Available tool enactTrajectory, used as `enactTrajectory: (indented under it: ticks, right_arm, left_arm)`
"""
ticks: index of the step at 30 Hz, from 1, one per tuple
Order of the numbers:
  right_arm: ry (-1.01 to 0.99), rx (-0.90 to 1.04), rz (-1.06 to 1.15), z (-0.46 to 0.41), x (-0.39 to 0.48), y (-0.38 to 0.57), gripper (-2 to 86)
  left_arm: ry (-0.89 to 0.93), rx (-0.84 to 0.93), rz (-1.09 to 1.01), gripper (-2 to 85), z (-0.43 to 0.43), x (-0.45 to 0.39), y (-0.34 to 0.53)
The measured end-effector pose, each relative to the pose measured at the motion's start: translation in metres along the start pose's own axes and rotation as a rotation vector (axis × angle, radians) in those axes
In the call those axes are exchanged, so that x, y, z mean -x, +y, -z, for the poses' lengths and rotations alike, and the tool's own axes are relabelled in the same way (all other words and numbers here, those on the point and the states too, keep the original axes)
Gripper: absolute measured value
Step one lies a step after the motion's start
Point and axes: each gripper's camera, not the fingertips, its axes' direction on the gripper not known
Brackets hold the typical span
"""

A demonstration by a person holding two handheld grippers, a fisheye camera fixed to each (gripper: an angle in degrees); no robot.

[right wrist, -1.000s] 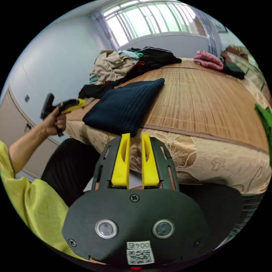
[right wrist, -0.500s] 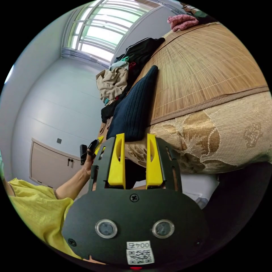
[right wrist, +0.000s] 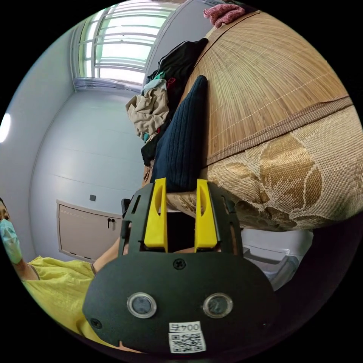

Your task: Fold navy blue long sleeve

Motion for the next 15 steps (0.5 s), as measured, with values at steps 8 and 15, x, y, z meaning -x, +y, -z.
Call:
enactTrajectory:
  ticks: [8, 15]
  right_arm:
    - [0.239, -0.04, 0.113, 0.009, 0.026, -0.02, 5.1]
    - [0.171, 0.066, 0.044, -0.002, 0.013, -0.043, 8.2]
  left_arm:
    - [-0.155, -0.009, -0.026, 5.3, 0.013, -0.028, 0.007]
    - [-0.119, 0.032, 0.037, 7.4, -0.002, -0.029, 0.018]
